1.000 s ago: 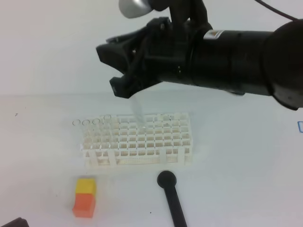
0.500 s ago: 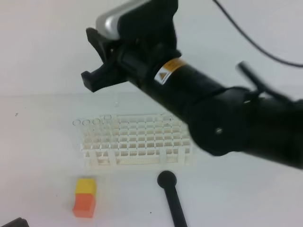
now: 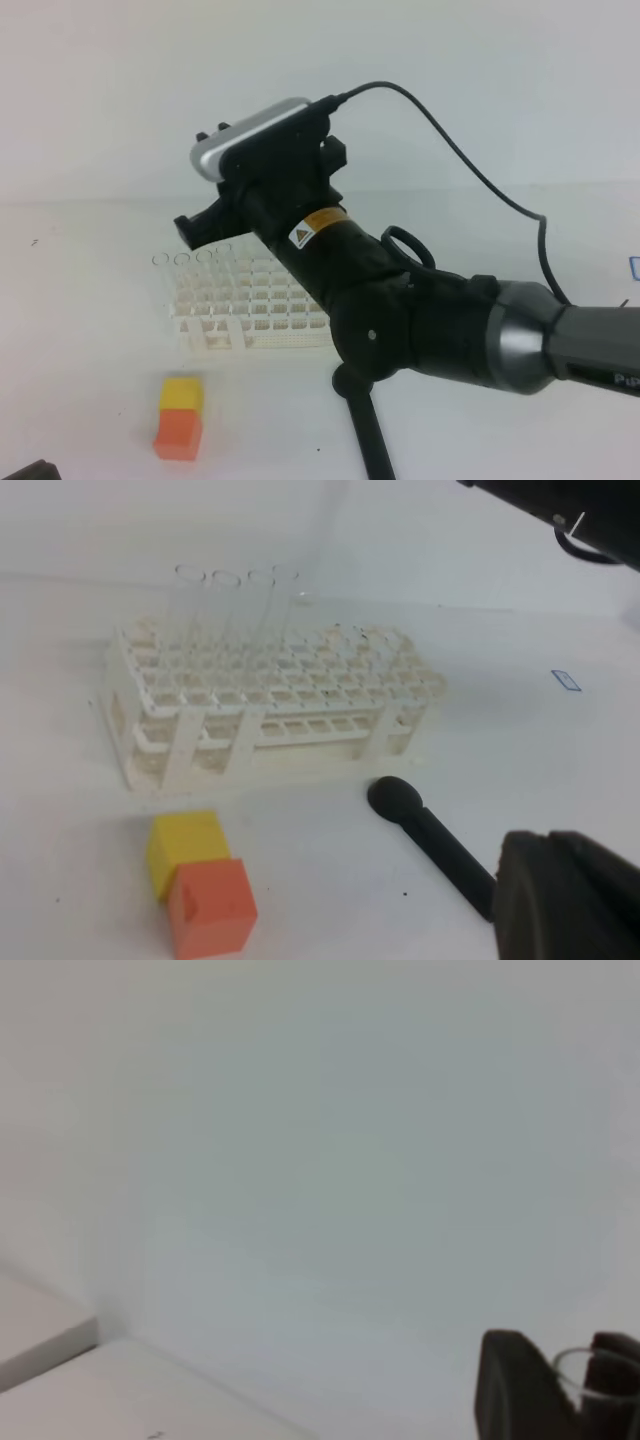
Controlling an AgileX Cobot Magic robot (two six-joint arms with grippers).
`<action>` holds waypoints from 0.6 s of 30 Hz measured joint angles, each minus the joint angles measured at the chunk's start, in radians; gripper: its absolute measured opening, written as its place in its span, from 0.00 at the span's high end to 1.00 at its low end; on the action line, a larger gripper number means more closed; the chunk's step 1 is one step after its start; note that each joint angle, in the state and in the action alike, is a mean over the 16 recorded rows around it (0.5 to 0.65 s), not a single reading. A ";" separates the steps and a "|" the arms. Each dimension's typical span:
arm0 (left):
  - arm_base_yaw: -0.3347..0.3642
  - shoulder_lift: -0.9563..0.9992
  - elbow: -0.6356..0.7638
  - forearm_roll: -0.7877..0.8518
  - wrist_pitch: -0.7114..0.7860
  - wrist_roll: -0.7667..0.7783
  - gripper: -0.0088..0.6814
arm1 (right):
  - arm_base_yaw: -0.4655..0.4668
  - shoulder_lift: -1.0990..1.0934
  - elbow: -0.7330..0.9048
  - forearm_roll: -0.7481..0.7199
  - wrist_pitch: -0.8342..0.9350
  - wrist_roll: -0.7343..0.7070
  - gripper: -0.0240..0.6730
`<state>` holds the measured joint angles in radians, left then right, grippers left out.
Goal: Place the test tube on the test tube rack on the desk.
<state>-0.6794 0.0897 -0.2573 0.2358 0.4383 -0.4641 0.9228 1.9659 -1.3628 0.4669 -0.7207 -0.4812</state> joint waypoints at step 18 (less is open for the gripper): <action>0.000 0.000 0.000 0.002 0.005 0.000 0.99 | 0.060 0.087 0.000 0.221 -0.154 -0.094 0.79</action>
<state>-0.6794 0.0897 -0.2573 0.2382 0.4429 -0.4641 0.9830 2.0527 -1.3628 0.6881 -0.8750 -0.5748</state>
